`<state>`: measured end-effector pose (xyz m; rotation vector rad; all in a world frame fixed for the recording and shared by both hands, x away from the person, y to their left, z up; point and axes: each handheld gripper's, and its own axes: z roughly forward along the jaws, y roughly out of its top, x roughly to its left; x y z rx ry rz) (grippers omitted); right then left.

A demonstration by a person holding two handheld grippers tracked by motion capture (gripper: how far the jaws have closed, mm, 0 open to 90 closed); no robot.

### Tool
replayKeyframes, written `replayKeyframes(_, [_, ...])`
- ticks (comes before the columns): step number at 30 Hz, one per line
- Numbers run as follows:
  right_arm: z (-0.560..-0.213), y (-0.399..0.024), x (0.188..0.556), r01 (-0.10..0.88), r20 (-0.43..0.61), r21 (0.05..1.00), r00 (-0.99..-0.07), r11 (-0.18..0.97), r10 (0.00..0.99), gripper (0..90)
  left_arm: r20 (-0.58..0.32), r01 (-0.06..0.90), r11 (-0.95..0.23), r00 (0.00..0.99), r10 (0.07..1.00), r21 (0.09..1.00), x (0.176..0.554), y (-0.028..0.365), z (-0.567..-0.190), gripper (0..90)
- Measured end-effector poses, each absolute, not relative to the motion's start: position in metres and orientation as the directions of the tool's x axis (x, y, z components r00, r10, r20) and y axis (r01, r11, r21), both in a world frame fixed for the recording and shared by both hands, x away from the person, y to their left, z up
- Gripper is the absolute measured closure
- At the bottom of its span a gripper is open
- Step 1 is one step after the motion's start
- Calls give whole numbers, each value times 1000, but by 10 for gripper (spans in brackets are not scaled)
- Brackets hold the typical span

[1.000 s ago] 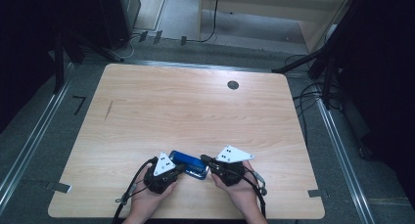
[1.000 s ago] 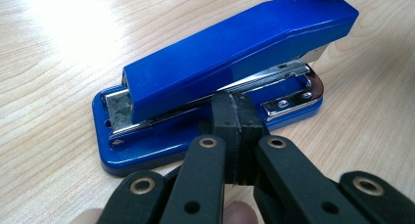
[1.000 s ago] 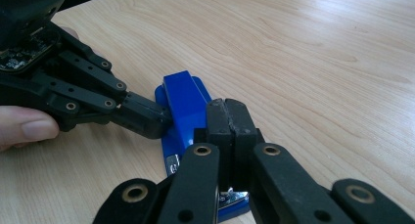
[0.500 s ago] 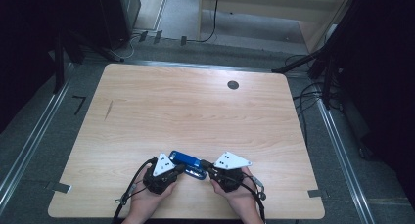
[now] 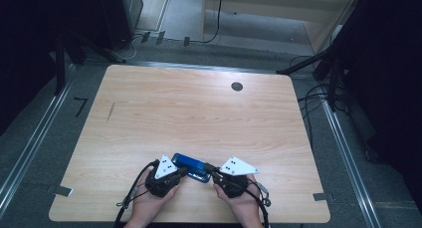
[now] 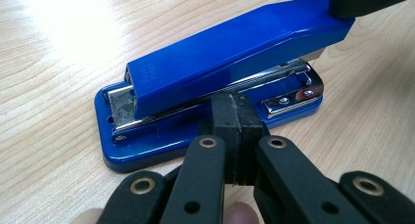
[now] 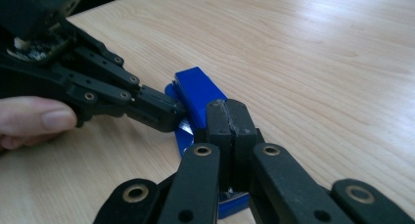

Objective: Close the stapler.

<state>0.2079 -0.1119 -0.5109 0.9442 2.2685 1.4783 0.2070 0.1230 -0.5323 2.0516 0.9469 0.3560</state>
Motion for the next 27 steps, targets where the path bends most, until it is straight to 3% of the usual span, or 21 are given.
replayKeyframes(19, [-527, -107, 194, 408, 121, 860, -746, 305, 655, 900, -99, 487, -332, 667, 739, 808, 201, 132, -529, 900])
replayKeyframes(27, [-530, -106, 194, 413, 120, 855, -746, 314, 655, 900, -101, 490, -291, 627, 773, 822, 198, 154, -523, 900])
